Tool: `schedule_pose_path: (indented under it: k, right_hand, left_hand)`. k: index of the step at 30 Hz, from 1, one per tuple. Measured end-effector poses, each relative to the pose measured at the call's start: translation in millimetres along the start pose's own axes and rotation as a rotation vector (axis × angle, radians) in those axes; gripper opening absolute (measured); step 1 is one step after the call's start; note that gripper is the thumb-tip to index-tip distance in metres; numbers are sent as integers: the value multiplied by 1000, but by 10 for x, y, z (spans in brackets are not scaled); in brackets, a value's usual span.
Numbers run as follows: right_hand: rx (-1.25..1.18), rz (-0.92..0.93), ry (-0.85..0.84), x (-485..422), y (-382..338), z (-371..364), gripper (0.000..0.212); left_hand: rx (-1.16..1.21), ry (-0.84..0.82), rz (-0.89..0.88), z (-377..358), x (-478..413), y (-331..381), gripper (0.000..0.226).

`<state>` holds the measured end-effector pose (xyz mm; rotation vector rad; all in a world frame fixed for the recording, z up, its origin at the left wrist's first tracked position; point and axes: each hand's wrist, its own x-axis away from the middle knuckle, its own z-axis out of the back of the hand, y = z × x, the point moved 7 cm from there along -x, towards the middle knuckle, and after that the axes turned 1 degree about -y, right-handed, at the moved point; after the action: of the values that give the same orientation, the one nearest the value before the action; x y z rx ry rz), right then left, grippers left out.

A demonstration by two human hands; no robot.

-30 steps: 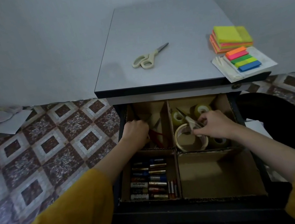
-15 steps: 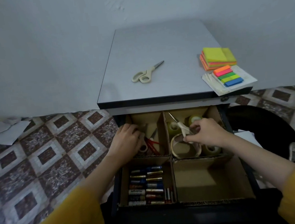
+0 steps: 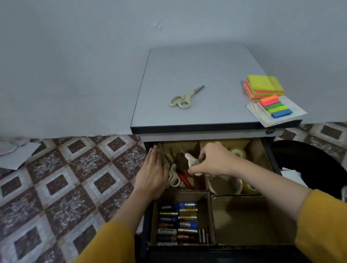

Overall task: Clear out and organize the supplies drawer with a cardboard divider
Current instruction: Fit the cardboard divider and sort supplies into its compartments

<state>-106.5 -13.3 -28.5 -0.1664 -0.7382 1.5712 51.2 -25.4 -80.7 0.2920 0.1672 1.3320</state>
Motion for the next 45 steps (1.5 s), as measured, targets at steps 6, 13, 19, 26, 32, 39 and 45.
schedule_pose_path:
  k: [6,13,19,26,32,39,45]
  right_hand:
    - [327,10,-43,-272,-262,-218,30]
    - [391,3,-25,-468,-212,-334,42]
    - [328,-9,54,-463,-122,-246,12]
    - [199,0,132,-447,39,-251,13]
    - [-36,53,201,-267,146,-122,13]
    - [-114,200,398,5,-132,474,11]
    - [-167,223,530,-129,-429,889,17]
  left_hand:
    - [-85,-24,-7,-43,-36,-33,60]
    - [-86,-24,-13,-72,-45,-27,61]
    - [-94,-21,-10,-94,-60,-39,60]
    - [-72,-10,-1,-60,-48,-20,61]
    - [-134,17,10,-22,-38,-12,66]
    - [-8,506,-267,604,122,251,38]
    - [98,360,-127,1034,-330,194,48]
